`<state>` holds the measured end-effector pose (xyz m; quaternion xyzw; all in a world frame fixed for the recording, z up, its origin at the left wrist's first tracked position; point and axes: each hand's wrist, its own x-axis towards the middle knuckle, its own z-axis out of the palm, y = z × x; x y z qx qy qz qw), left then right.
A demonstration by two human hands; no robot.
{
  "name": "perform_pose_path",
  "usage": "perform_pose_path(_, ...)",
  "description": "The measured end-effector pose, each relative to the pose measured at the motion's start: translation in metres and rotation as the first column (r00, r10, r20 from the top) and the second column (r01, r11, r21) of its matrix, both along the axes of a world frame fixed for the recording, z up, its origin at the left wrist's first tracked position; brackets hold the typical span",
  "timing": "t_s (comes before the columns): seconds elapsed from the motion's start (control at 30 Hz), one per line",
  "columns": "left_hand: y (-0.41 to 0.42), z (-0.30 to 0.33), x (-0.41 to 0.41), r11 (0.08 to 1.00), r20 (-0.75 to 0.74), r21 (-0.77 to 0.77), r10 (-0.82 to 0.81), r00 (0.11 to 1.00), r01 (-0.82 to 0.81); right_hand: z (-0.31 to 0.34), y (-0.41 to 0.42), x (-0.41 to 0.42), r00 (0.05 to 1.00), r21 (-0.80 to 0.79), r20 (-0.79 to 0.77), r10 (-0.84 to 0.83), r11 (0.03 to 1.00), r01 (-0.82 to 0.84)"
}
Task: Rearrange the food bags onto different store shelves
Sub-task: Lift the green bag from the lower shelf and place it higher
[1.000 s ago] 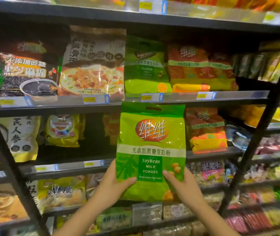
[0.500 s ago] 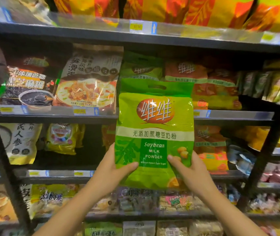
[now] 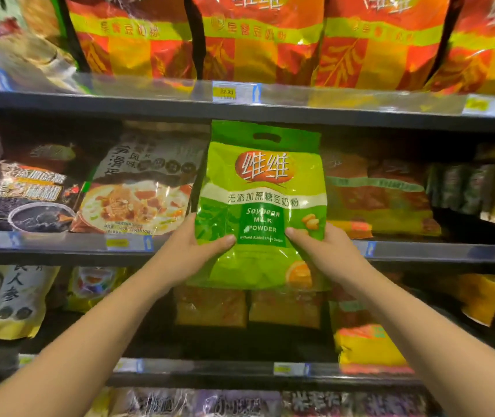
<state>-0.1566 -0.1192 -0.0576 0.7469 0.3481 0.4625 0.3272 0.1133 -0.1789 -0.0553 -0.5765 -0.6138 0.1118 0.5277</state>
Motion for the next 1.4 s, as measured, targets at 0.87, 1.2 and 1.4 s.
perform_pose_path(0.87, 0.152, 0.024, 0.045, 0.961, 0.025, 0.205, 0.184, 0.983, -0.186, 0.029, 0.164, 0.022, 0.997, 0.087, -0.081, 0.007, 0.996, 0.000)
perform_pose_path(1.2, 0.140, 0.017, 0.042, 0.956, -0.185, 0.073, 0.292, 0.938, -0.283, 0.018, 0.154, 0.035, 0.993, -0.077, -0.068, 0.094, 0.992, -0.099)
perform_pose_path(1.4, 0.126, 0.019, 0.040, 0.947, -0.262, 0.022, 0.314, 0.913, -0.319, 0.020, 0.140, 0.033, 0.994, -0.176, -0.040, 0.098, 0.979, -0.104)
